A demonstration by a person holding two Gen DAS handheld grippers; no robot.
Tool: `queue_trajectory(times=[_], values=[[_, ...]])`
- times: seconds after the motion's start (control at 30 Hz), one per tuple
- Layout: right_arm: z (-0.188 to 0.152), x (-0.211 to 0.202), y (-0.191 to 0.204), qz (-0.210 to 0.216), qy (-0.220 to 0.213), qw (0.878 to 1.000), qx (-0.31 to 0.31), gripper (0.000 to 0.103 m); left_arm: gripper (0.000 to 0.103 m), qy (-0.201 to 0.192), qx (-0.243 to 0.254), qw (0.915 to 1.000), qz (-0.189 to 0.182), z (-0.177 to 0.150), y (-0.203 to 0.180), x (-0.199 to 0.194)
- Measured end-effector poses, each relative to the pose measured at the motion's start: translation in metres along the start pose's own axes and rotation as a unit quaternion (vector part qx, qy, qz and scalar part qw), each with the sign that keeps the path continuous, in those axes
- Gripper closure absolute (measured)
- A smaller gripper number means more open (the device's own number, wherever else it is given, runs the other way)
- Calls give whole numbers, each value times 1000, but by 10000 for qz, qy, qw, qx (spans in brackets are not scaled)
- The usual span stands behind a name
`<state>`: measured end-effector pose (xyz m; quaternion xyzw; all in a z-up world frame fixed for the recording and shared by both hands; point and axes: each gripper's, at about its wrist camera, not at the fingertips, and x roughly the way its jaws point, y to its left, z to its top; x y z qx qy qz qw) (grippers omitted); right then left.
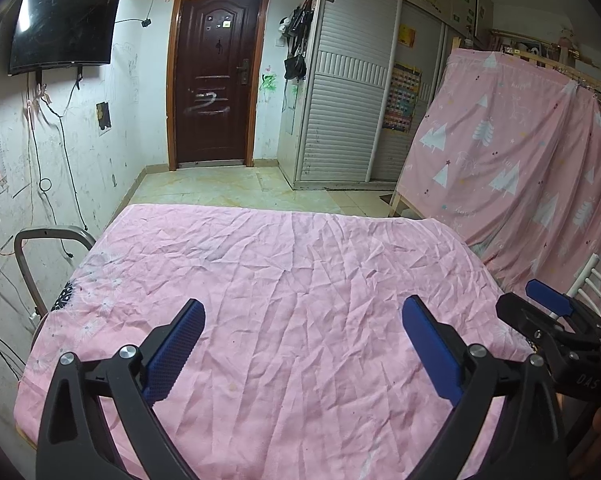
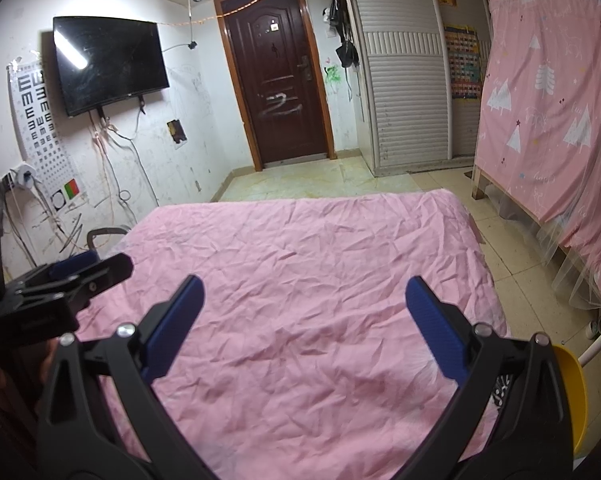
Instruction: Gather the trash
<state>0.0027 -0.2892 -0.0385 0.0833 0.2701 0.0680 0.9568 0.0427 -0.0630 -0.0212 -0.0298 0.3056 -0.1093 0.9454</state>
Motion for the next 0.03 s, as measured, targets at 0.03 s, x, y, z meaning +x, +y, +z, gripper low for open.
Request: queue_trajectory(times=[0.03], values=[[0,0,0,-1,3,10000,-3,6,13,4,-4,10000,2,0,0,0]])
